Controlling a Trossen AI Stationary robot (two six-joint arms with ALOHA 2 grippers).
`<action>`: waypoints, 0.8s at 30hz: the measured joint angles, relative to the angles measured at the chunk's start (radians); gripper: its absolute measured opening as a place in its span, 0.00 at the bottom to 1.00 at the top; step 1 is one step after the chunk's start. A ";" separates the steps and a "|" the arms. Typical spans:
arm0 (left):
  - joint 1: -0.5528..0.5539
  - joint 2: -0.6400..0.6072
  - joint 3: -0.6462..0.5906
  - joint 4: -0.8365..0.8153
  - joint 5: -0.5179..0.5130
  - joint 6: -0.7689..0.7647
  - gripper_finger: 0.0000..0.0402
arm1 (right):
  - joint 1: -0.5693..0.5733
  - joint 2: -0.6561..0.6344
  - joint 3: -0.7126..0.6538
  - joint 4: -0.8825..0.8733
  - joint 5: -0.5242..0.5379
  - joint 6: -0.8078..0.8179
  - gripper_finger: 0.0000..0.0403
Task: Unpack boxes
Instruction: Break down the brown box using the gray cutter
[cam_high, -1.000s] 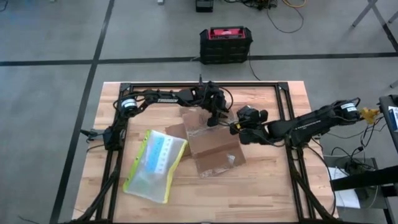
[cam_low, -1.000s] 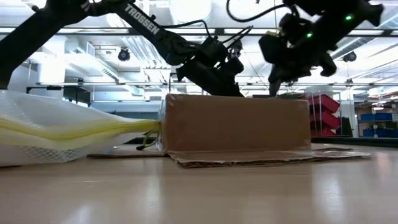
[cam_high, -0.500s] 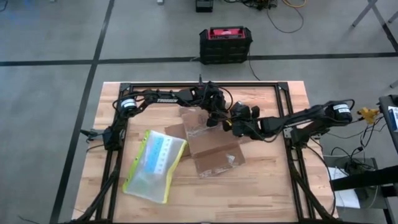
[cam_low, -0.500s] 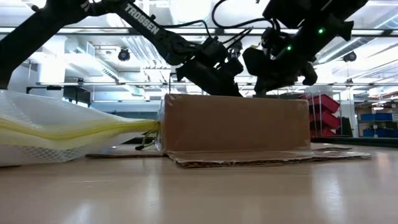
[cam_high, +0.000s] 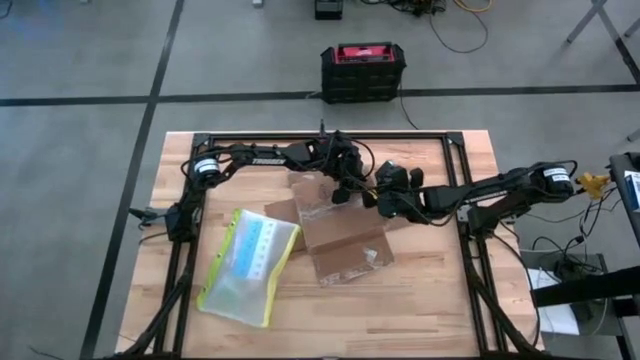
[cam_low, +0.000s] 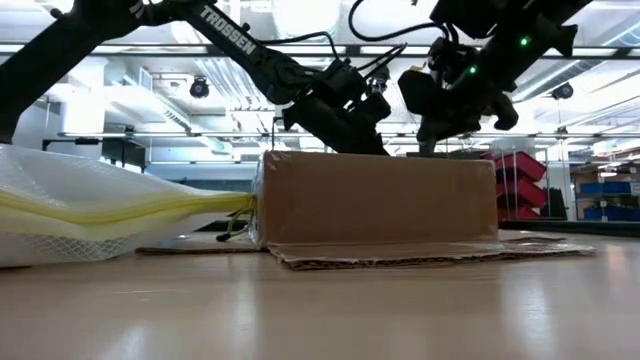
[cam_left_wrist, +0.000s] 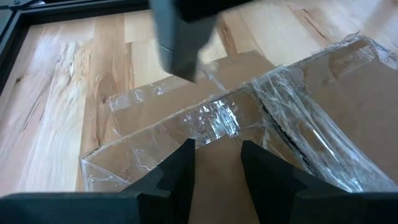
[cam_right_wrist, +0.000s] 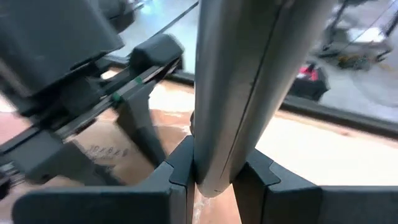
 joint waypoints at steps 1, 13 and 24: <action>0.000 0.000 0.000 0.000 0.000 0.000 0.30 | 0.000 0.000 -0.002 0.000 -0.006 0.012 0.14; 0.000 0.000 -0.001 -0.006 -0.003 -0.011 0.30 | -0.003 0.043 -0.004 0.031 0.001 0.031 0.14; 0.000 0.000 -0.001 -0.009 -0.026 -0.024 0.30 | 0.004 0.047 -0.004 0.031 -0.002 0.047 0.14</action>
